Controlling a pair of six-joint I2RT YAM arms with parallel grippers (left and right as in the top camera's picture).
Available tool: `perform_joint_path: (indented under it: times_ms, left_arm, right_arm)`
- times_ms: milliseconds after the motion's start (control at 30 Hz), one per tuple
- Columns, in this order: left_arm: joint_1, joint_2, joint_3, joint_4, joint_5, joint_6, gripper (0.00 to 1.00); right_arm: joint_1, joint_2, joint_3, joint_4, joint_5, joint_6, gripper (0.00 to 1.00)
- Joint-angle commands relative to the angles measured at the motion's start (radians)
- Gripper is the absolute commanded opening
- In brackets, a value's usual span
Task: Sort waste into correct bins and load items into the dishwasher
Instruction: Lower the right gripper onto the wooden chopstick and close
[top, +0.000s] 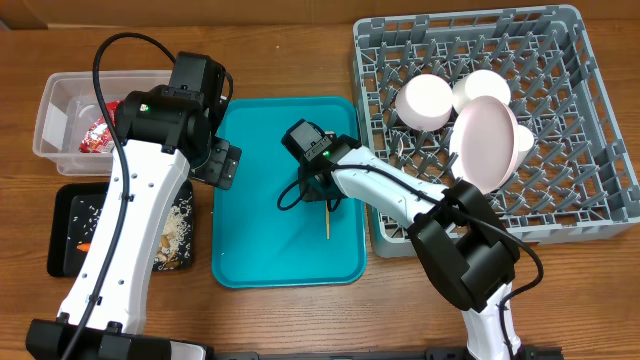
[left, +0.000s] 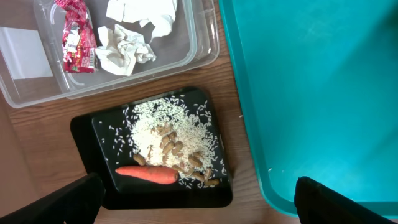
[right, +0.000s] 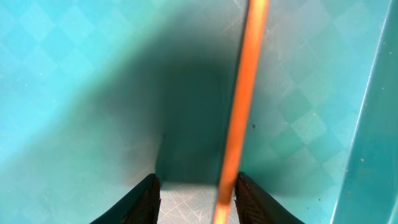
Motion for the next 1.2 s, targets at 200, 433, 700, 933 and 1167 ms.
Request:
perform_joint_path:
  times_ms: [200,433,700,933,1167]
  left_arm:
    - [-0.001,-0.011,0.018,-0.002,-0.01,0.016,1.0]
    - [-0.001,-0.011,0.018,-0.002,-0.01,0.016,1.0]
    - [-0.001,-0.011,0.018,-0.002,-0.01,0.016,1.0]
    - [-0.001,-0.011,0.018,-0.002,-0.01,0.016,1.0]
    - [-0.001,-0.011,0.018,-0.002,-0.01,0.016,1.0]
  right_arm:
    - [0.005,0.021,0.018,0.06,0.107,0.015,0.47]
    - [0.005,0.021,0.017,0.058,0.164,0.083,0.46]
    - [0.005,0.021,0.016,0.04,0.164,0.156,0.3]
    - [0.005,0.021,0.016,0.032,0.142,0.171,0.26]
    - [0.005,0.021,0.016,0.035,0.113,0.192,0.26]
